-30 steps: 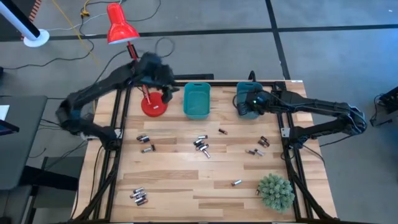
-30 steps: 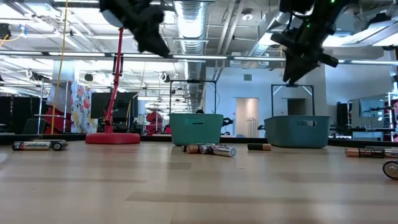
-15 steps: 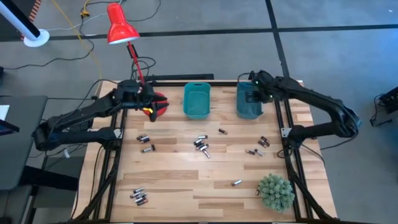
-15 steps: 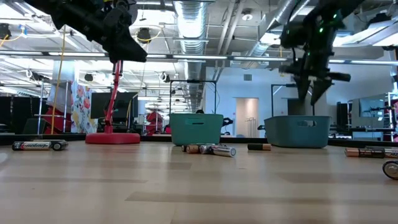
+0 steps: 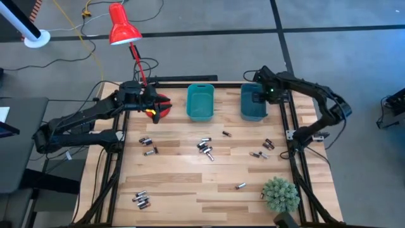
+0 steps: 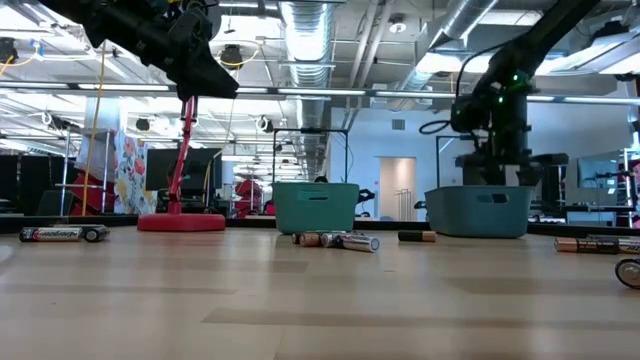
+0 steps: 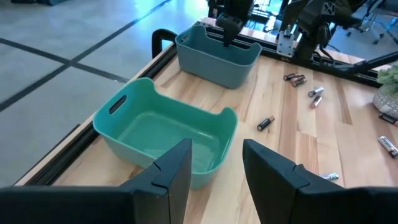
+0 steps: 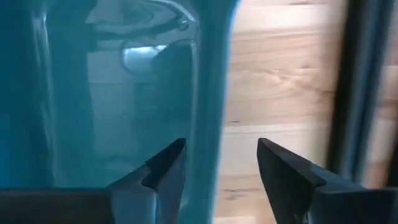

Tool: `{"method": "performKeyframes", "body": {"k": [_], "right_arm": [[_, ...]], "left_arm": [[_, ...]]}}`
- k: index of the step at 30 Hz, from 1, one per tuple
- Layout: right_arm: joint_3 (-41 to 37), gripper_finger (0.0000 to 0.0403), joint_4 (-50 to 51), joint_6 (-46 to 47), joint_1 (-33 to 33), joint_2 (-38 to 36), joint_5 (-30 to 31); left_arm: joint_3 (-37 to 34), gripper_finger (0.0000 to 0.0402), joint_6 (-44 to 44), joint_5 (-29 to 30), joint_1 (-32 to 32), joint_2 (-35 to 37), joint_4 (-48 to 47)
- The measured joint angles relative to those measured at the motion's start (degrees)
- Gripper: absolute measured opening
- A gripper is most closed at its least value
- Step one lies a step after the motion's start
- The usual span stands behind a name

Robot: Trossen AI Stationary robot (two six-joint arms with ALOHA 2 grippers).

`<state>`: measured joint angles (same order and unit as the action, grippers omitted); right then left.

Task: Sort batteries
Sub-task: Adjust the blue bin beside the green bin

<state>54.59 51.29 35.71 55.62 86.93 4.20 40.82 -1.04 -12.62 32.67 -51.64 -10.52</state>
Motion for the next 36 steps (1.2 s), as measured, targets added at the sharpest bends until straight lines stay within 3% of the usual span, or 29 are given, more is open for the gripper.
{"method": "performKeyframes", "body": {"k": [4, 11, 23, 36], "right_arm": [[0.0, 0.0165, -0.7, 0.1, 0.7, 4.3, -0.5], [0.1, 0.0016, -1.6, 1.3, -1.8, 8.7, -0.7], [4.3, 0.0003, -7.3, 11.3, -12.1, 8.1, -2.9], [4.8, 0.0001, -7.6, 11.6, -8.8, 9.0, -4.5]], "left_arm": [[0.0, 0.0138, 0.0, 0.0, 0.0, 0.0, 0.0], [0.0, 0.0138, 0.0, 0.0, 0.0, 0.0, -0.4], [0.0, 0.0138, -7.0, 0.0, 0.0, 0.0, 1.0], [0.0, 0.0138, -9.2, 0.0, 2.3, 0.0, 1.6]]}}
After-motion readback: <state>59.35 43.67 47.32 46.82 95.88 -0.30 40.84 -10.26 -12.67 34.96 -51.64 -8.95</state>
